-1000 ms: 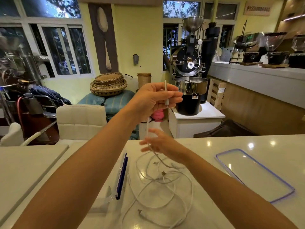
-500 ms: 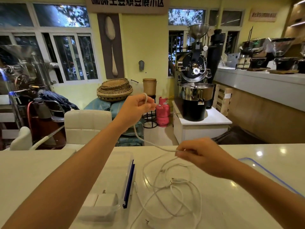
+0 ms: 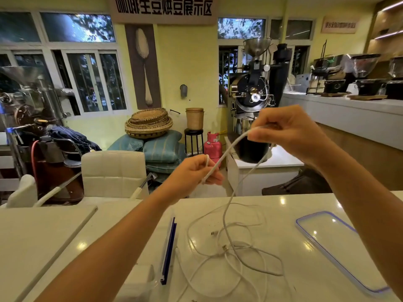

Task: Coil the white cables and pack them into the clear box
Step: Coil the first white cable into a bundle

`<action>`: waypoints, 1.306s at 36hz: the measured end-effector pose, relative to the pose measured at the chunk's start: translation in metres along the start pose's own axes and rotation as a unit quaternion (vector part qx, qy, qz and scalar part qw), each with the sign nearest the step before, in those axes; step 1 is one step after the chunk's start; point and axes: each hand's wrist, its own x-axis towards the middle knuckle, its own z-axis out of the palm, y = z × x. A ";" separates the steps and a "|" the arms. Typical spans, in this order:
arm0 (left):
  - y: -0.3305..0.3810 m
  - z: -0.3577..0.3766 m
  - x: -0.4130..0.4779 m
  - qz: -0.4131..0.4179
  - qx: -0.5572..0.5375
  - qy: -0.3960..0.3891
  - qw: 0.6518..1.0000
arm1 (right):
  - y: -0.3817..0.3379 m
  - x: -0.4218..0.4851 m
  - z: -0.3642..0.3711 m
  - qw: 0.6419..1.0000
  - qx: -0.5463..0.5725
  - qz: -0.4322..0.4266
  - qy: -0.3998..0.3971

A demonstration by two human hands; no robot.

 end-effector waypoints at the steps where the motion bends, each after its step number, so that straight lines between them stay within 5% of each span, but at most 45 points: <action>1: -0.001 0.004 -0.002 -0.003 -0.028 -0.008 1.000 | 0.000 0.004 0.001 1.000 0.014 0.003 0.009; 10: 0.002 0.026 -0.017 -0.003 -0.212 -0.030 0.977 | 0.017 0.029 0.007 0.991 0.081 0.042 0.095; 25: 0.003 0.035 -0.020 -0.011 -0.302 -0.014 0.953 | 0.044 0.041 0.019 0.980 0.112 0.100 0.133; 39: 0.008 0.039 -0.022 0.019 -0.289 -0.024 0.957 | 0.083 0.030 0.037 0.953 0.123 0.244 0.130; 47: 0.012 0.044 -0.020 0.078 -0.213 -0.014 0.974 | 0.091 -0.002 0.082 0.934 0.178 0.305 0.061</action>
